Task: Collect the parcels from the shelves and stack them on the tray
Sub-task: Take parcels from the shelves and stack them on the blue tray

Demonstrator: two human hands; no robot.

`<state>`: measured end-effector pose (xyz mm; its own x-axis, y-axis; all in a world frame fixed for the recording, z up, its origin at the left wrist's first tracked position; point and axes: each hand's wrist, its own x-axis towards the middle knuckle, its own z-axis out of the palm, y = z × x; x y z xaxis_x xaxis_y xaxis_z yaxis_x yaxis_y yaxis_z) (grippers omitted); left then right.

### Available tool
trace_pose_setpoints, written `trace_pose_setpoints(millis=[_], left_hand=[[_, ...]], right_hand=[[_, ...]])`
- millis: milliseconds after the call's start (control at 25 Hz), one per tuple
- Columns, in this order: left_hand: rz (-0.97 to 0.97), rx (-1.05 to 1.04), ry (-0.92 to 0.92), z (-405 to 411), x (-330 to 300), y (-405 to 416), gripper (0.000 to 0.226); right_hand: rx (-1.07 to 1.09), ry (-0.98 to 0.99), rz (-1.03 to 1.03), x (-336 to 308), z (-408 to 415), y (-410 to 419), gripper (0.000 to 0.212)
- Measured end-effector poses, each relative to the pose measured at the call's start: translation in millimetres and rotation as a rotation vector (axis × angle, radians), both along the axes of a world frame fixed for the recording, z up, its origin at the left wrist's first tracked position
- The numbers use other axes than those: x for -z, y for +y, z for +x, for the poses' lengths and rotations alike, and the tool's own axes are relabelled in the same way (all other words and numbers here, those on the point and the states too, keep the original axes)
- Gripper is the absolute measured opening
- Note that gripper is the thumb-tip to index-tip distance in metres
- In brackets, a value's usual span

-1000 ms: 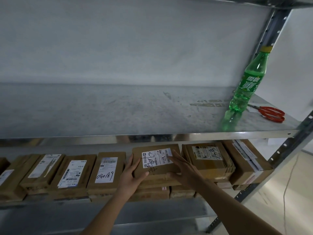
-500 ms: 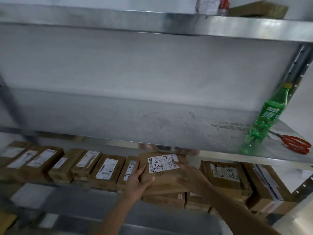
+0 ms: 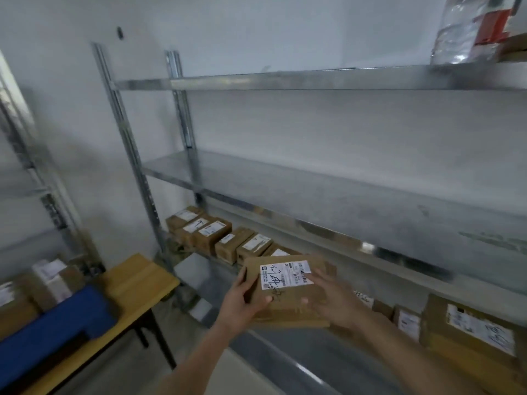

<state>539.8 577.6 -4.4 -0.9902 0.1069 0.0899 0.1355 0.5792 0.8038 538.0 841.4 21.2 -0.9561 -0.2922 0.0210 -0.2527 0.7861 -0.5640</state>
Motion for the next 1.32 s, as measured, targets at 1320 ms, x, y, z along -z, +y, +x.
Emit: trace_pose_setpoints(millis=[1320], left_hand=[[-0.045, -0.872, 0.196, 428, -54, -563, 0.082]], right_hand=[[-0.840, 0.077, 0.094, -75, 228, -657, 0.074]])
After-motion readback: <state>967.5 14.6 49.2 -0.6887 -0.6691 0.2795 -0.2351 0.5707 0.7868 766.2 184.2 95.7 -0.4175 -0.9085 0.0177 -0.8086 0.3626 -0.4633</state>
